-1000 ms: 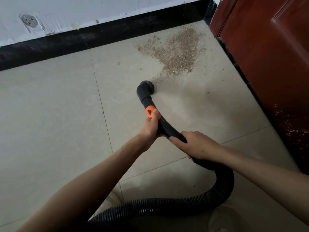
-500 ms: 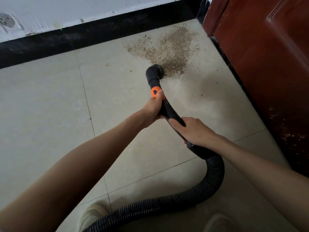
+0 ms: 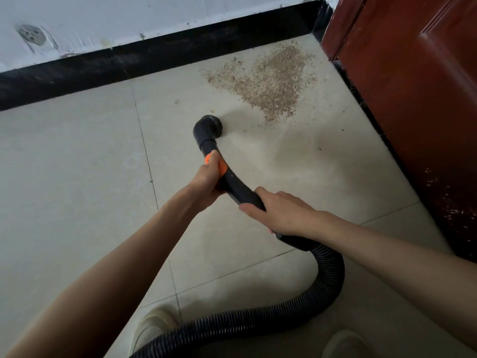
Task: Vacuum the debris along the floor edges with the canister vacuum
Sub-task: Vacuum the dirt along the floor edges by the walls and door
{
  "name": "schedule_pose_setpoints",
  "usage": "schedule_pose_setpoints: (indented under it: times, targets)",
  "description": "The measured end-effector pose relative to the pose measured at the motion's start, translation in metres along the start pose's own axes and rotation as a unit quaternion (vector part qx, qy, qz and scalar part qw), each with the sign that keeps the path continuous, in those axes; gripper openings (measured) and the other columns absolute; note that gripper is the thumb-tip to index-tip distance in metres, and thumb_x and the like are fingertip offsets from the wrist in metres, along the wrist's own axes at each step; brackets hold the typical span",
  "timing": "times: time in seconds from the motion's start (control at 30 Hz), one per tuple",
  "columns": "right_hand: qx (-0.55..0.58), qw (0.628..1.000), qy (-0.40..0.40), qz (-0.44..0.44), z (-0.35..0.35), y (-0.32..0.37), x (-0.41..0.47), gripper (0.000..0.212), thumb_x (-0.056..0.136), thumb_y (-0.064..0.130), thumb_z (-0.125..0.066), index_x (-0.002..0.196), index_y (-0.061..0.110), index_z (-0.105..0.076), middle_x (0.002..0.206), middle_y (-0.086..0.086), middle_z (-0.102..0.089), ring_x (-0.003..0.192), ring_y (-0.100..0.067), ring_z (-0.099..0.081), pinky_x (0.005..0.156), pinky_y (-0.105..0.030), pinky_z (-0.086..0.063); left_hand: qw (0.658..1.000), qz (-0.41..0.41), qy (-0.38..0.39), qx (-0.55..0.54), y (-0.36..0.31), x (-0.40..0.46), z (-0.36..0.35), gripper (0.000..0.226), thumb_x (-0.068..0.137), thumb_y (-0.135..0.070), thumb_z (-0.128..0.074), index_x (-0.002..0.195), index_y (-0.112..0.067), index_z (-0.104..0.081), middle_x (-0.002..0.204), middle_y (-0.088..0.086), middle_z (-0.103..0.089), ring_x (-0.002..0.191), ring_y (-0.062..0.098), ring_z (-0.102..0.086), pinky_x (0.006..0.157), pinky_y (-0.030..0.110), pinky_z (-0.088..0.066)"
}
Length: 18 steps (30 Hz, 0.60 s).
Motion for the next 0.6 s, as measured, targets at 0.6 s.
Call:
schedule_pose_setpoints:
  times: [0.6]
  targets:
    - [0.12, 0.991, -0.045, -0.036, -0.005, -0.005, -0.006, 0.047, 0.093, 0.064, -0.038, 0.087, 0.018, -0.045, 0.074, -0.009, -0.067, 0.048, -0.018, -0.062, 0.052, -0.033, -0.052, 0.999, 0.031, 0.042, 0.005, -0.002, -0.024, -0.015, 0.033, 0.101, -0.039, -0.035, 0.089, -0.009, -0.042, 0.082, 0.009, -0.05, 0.071, 0.02, -0.055, 0.06, 0.029, -0.05]
Point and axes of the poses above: each hand's wrist, its own x-axis towards the middle knuckle, its own z-axis out of the back of the hand, y = z × x, the point moved 1 cm from there along x, towards the middle knuckle
